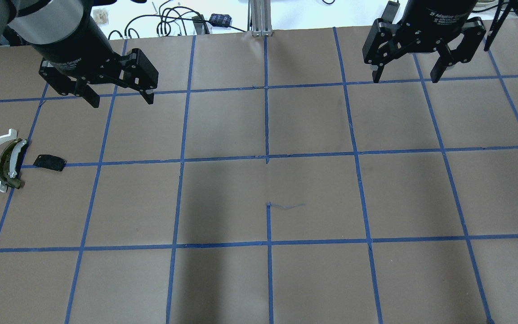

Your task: Place bearing gear from tray to pile

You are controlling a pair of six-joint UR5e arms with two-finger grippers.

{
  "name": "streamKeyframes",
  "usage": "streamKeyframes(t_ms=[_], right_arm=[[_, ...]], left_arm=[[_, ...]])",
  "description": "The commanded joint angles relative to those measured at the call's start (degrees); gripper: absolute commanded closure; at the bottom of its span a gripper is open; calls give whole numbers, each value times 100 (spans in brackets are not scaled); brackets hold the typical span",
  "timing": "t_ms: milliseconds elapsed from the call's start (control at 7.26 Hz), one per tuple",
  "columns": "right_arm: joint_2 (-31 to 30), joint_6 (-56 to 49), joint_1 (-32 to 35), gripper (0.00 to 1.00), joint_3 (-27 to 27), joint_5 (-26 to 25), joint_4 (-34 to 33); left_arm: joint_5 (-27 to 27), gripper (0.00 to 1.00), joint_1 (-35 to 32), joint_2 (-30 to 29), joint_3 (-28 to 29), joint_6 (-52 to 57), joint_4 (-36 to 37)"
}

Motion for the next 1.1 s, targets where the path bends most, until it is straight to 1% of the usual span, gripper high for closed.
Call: streamKeyframes(t_ms=[0,413,551,826,964], right_arm=[[-8,-13,2,0,0,-16,58],[-8,-205,11,0,0,-25,85],[-17,-511,37,0,-105,-147,33],[-34,-453,19,0,-280,-16,-81],[-43,-435,-42,0,-290,-129,-82]], left_arm=[[-157,0,35,-97,81,-522,-18],[-105,0,26,-98,73,-343,-9],[-105,0,35,-98,73,-334,-9],[-79,0,35,-72,90,-116,-26],[8,0,26,-116,108,208,-27]])
